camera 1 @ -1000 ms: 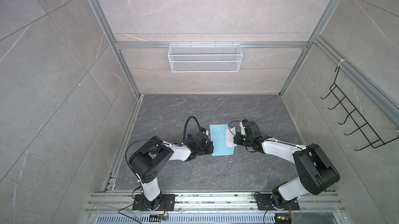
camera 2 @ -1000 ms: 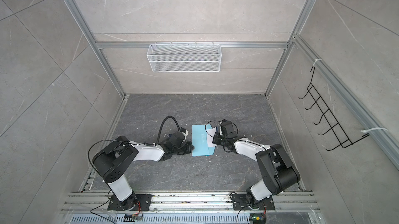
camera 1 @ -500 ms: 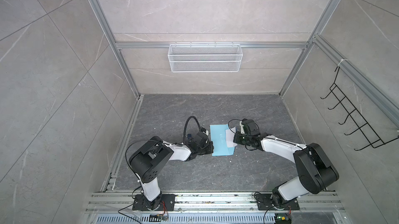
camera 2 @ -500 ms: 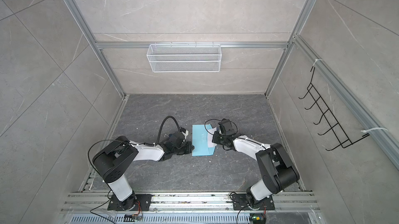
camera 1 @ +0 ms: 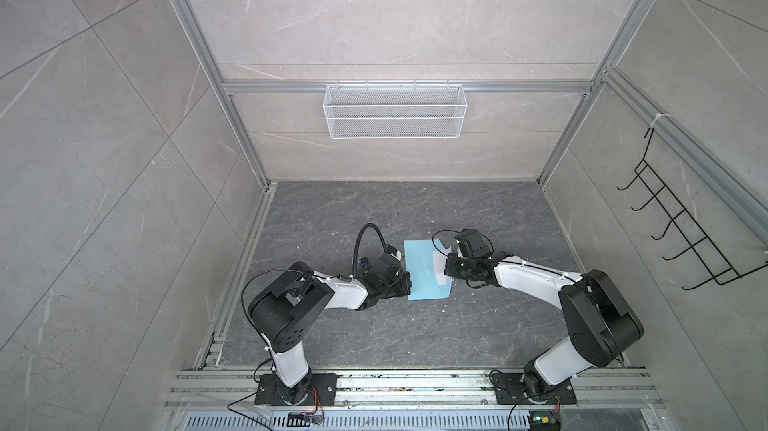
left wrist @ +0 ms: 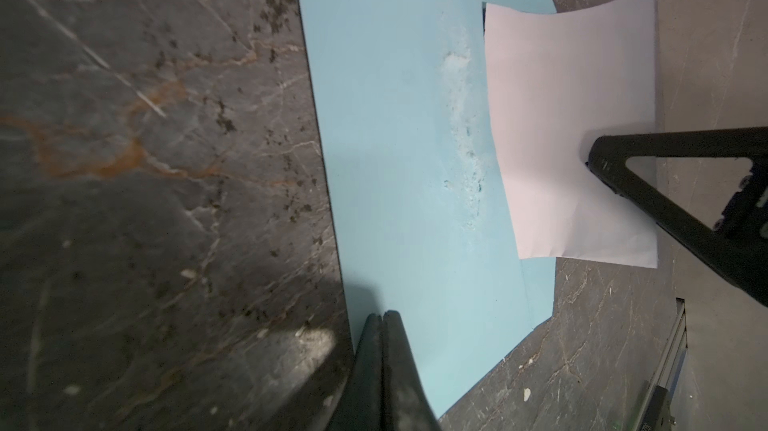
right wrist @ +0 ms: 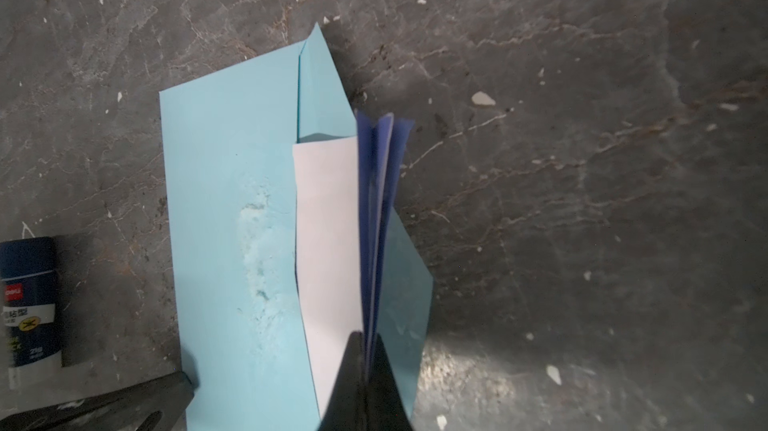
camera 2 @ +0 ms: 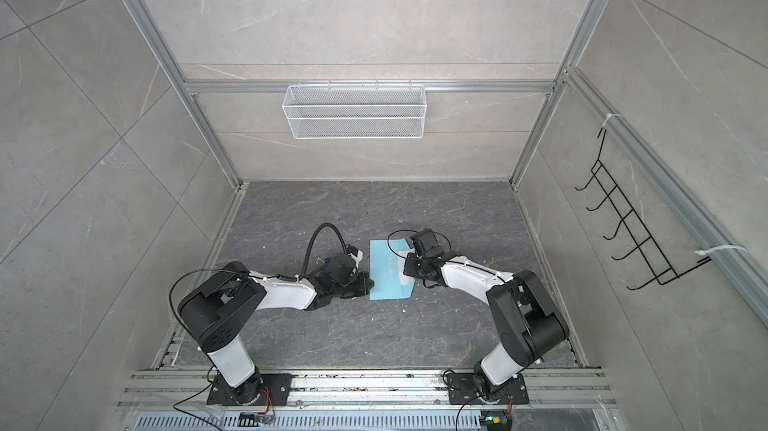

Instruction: Place the letter into the envelope and seal it

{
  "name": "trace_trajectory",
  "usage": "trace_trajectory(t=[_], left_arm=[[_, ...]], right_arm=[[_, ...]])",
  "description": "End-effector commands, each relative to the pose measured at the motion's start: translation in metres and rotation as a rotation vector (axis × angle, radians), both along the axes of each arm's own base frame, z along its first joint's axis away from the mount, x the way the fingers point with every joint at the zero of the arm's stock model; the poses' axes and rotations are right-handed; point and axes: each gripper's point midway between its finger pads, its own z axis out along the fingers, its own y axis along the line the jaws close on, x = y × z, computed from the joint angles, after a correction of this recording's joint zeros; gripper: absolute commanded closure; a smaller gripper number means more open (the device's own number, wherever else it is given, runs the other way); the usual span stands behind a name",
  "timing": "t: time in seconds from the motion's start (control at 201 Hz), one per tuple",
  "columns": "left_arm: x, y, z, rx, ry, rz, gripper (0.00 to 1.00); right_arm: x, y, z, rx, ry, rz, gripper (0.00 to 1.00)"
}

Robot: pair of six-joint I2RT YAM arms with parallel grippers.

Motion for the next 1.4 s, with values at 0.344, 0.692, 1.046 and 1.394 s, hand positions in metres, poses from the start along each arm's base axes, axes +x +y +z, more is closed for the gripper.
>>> trace_trajectory(t=[0.344, 0.692, 1.046, 1.394], left_arm=[[0.006, -0.006, 0.004, -0.016, -0.022, 0.012, 1.0], [0.004, -0.01, 0.003, -0.024, -0.021, 0.008, 1.0], [0.003, -0.009, 0.0, -0.018, -0.019, 0.01, 1.0], [0.002, -0.01, -0.001, -0.017, -0.018, 0.008, 1.0]], right_arm=[[-0.002, -0.004, 0.0, -0.052, 0.012, -0.095, 1.0], [-0.003, 0.001, -0.001, -0.066, 0.0, -0.138, 1.0], [-0.003, -0.003, 0.007, -0.092, -0.035, -0.179, 1.0], [-0.004, 0.002, -0.002, -0.103, -0.002, -0.178, 1.0]])
